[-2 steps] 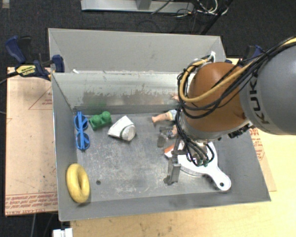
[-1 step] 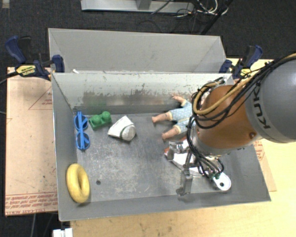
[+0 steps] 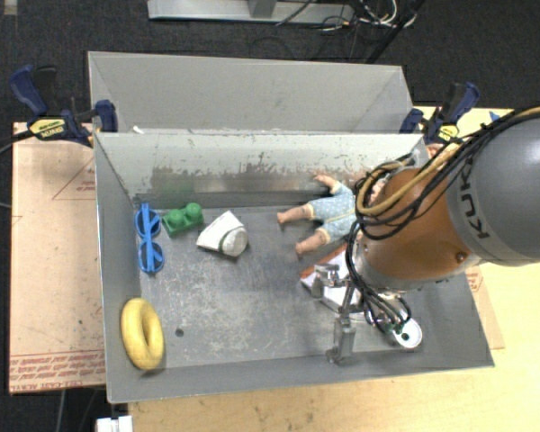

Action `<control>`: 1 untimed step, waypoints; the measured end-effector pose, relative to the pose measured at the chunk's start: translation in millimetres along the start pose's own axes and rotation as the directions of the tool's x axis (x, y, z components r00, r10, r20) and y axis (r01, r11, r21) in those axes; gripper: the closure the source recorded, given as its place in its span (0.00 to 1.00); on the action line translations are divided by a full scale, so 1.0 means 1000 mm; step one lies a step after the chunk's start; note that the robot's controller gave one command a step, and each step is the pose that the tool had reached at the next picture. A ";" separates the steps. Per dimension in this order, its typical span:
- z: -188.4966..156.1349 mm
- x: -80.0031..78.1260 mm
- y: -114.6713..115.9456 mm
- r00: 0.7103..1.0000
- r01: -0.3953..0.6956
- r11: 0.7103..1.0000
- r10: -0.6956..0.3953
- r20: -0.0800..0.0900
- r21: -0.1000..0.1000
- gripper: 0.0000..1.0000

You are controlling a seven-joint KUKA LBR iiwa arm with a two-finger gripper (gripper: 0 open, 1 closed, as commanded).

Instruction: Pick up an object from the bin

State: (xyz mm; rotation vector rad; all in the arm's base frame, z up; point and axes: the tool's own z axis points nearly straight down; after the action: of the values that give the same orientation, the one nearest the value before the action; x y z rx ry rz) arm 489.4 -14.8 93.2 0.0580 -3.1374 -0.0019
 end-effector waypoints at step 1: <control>-0.009 -0.004 -0.023 0.983 0.182 0.983 -0.182 0.003 0.000 0.00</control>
Offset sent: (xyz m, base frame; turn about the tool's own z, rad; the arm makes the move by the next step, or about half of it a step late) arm 0.0048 -0.0756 -0.0232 -0.2992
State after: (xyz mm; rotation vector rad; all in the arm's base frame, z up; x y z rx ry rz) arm 494.4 -37.3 102.1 0.3449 -3.1225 -0.0034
